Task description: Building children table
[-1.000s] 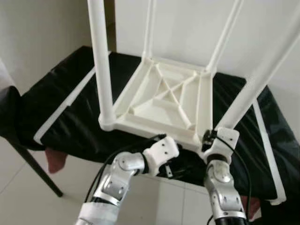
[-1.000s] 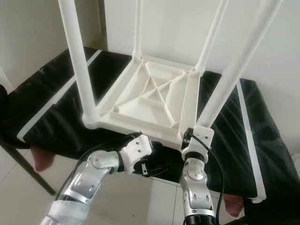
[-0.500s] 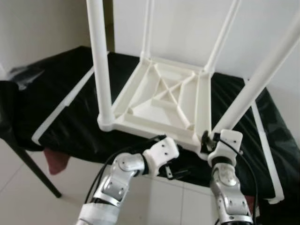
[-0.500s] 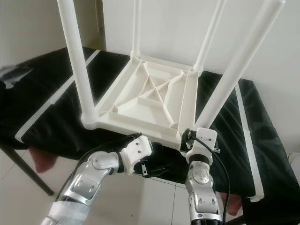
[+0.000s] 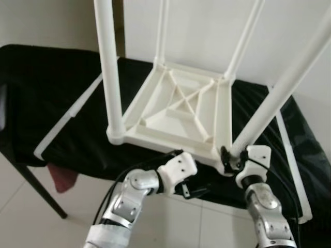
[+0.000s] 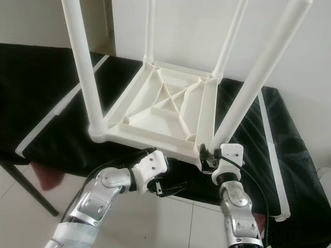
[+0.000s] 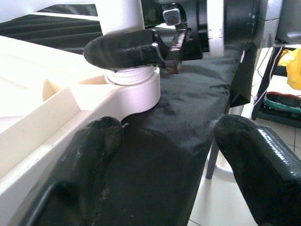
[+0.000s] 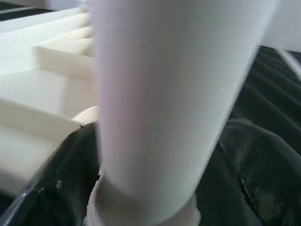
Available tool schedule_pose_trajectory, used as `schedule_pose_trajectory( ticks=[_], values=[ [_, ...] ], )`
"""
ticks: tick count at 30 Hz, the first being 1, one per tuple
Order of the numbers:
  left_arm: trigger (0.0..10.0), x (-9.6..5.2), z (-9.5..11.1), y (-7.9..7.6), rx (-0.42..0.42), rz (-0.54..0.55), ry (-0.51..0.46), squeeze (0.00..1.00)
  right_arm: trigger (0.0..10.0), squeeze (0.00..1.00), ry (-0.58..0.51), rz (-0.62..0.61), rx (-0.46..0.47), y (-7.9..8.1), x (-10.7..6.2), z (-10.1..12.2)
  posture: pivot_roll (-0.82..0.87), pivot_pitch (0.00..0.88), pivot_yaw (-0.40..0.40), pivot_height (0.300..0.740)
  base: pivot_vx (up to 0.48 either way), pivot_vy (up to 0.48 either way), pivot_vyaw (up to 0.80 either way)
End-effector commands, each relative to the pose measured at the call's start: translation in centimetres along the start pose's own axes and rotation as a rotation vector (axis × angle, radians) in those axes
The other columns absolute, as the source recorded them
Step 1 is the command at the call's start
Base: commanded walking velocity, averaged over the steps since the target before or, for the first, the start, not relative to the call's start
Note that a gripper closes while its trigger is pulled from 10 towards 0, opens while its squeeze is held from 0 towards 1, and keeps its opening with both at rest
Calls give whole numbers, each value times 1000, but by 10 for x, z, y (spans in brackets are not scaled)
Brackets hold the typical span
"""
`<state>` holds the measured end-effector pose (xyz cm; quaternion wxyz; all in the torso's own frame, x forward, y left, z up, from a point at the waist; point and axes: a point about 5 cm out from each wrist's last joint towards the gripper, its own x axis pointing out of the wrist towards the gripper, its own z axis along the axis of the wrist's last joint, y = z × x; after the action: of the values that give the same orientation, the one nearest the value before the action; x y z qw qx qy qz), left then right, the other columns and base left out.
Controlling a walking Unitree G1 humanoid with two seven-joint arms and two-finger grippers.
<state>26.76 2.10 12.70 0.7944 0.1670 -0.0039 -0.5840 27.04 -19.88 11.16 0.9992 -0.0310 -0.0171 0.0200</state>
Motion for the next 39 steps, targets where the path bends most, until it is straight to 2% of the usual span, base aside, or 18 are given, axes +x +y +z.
schedule_pose_trajectory(
  ticks=[1,5,9,18,19,20,21,22,32,33,35,36,38,39],
  values=[
    [10000,0,1,5,-6,113,3,0,10000,0,-4,25,11,-8,-3,-2,34,0,-82,740,0,0,0],
    [10000,0,1,5,-7,109,3,0,10000,0,-8,46,20,-10,-4,-1,32,0,-82,740,0,0,0],
    [10000,2,3,3,-5,89,-6,0,10000,0,-24,215,-16,-13,-2,2,24,3,-69,740,0,0,0],
    [10000,2,5,8,-3,100,-11,0,10000,0,-15,315,-22,-12,4,2,24,0,-65,740,0,0,0],
    [10000,2,5,8,3,99,-12,0,6941,0,-14,342,-30,-11,7,3,24,0,-64,740,0,0,0],
    [10000,2,5,8,3,99,-12,0,6941,0,-14,342,-30,-11,7,3,24,0,-64,740,0,0,0],
    [10000,3,6,9,11,99,-11,0,4039,0,-16,359,-34,-11,10,5,24,0,-64,740,0,0,0],
    [10000,3,6,10,16,101,-10,0,0,0,-23,371,-43,-12,12,7,31,0,-65,740,0,0,0],
    [10000,1,6,11,25,112,-4,0,0,0,-27,389,-59,-15,12,7,45,0,-71,740,0,0,0],
    [10000,-1,5,11,23,113,1,0,5373,0,-20,365,-49,-17,10,5,47,0,-72,740,0,0,0],
    [10000,-1,4,11,22,114,3,0,5373,0,-17,347,-41,-18,9,5,47,0,-72,740,0,0,0],
    [10000,-1,4,11,20,114,4,0,10000,0,-14,327,-31,-19,9,4,47,0,-72,740,0,0,0],
    [10000,-1,4,11,20,114,4,0,10000,0,-14,327,-31,-19,9,4,47,0,-72,740,0,0,0],
    [10000,-1,4,10,20,114,3,0,10000,0,-30,275,22,-20,8,7,44,0,-73,740,0,0,0]
  ],
)
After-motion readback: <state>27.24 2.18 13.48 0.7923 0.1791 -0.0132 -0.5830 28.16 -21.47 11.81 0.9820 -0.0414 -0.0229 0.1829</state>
